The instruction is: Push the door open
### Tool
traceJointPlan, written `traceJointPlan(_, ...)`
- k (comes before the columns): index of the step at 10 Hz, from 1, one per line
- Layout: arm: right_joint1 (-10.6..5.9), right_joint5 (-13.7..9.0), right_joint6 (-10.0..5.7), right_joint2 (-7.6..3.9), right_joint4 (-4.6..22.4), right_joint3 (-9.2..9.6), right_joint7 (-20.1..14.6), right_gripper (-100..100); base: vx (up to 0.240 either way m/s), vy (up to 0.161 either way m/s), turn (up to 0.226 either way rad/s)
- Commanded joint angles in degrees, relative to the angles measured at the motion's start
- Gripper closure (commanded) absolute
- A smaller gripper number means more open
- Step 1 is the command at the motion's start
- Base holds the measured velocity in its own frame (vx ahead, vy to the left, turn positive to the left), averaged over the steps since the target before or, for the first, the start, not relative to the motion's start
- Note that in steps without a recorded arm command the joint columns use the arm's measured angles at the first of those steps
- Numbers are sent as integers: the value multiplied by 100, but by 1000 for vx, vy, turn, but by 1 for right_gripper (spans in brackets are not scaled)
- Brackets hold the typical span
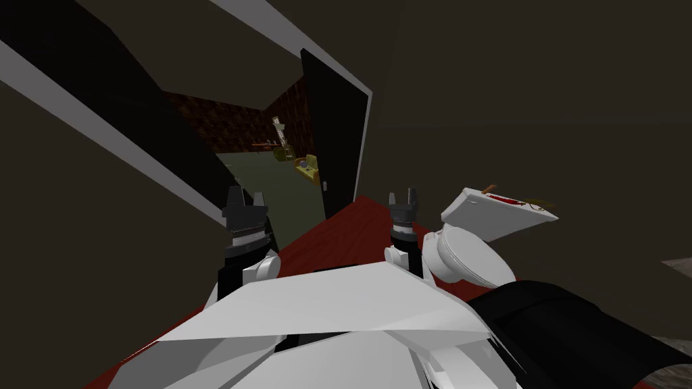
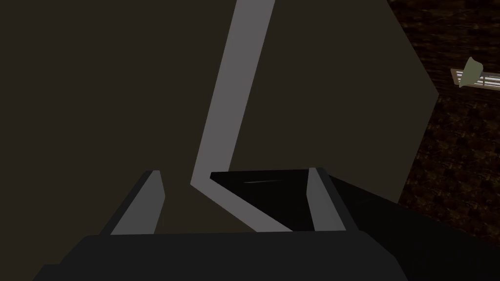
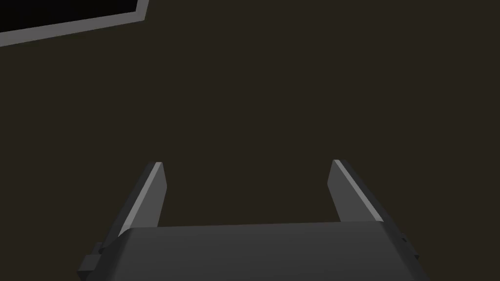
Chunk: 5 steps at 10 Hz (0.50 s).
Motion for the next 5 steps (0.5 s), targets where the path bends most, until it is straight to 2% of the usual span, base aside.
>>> traceJointPlan(1, -71, 7, -24, -19, 161, 17, 2, -100, -43, 23, 60)
traceJointPlan(4, -213, 20, -73, -52, 485, 53, 6, -100, 119, -18, 54)
traceJointPlan(5, -311, 30, -106, -72, 707, 77, 9, -100, 115, -9, 90)
